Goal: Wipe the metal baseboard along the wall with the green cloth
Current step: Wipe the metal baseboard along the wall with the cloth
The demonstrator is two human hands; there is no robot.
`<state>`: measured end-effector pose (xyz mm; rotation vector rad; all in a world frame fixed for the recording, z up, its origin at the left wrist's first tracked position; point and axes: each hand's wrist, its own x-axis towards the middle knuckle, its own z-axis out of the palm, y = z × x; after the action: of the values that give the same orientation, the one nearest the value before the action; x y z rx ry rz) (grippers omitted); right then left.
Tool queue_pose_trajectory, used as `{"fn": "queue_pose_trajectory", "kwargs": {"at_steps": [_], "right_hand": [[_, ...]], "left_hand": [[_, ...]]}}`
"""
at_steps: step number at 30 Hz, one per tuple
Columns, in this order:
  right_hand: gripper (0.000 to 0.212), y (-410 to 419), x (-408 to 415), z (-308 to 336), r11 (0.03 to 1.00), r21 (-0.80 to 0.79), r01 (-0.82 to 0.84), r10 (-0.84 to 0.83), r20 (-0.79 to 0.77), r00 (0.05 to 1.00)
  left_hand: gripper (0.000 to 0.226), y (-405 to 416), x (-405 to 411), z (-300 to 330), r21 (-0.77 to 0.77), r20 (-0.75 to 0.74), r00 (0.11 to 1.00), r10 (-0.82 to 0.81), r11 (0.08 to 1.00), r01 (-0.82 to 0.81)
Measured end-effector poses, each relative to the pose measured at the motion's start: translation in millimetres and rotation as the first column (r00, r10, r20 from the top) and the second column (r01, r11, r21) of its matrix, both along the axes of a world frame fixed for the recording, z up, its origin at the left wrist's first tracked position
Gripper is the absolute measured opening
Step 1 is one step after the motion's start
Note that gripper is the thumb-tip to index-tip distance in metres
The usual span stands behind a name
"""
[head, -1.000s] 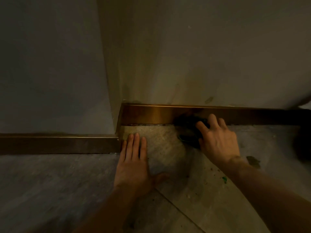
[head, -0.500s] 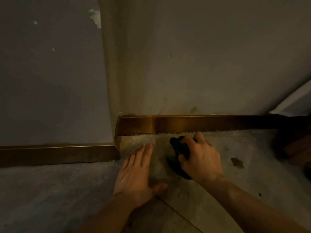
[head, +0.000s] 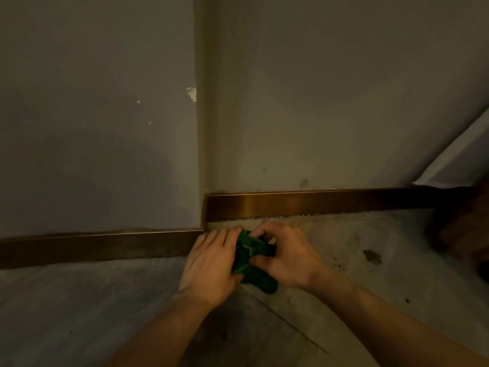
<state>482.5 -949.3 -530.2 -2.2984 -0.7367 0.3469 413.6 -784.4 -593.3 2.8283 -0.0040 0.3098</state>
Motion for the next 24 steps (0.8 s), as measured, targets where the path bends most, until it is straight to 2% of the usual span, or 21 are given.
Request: {"fn": "queue_pose_trajectory", "kwargs": {"at_steps": [3, 5, 10, 14, 24], "right_hand": [[0.028, -1.0, -2.1, 2.6, 0.997, 0.053, -0.049, 0.05, -0.024, 0.998], [0.031, -0.6, -3.7, 4.0, 0.996, 0.044, -0.079, 0.078, 0.014, 0.997], [0.046, 11.1, -16.9, 6.3, 0.974, -0.145, -0.176, 0.207, 0.239, 0.949], [0.05, 34.8, -33.7, 12.7, 0.957, -0.202, -0.208, 0.261, 0.289, 0.921], [0.052, 94.6, -56.4, 28.7, 0.915, -0.163, -0.37, 0.405, 0.375, 0.834]], "left_hand": [[0.072, 12.1, -6.6, 12.3, 0.099, -0.006, 1.0, 0.005, 0.995, -0.005], [0.063, 19.8, -10.1, 22.5, 0.133, -0.016, 1.0, 0.001, 0.991, 0.001], [0.043, 36.6, -22.4, 50.0, 0.257, -0.036, 0.999, -0.035, 0.965, 0.043], [0.039, 57.8, -38.5, 72.3, 0.333, -0.045, 0.999, -0.021, 0.942, 0.035], [0.04, 96.0, -84.7, 120.8, 0.494, -0.115, 0.989, 0.097, 0.869, -0.028]]}}
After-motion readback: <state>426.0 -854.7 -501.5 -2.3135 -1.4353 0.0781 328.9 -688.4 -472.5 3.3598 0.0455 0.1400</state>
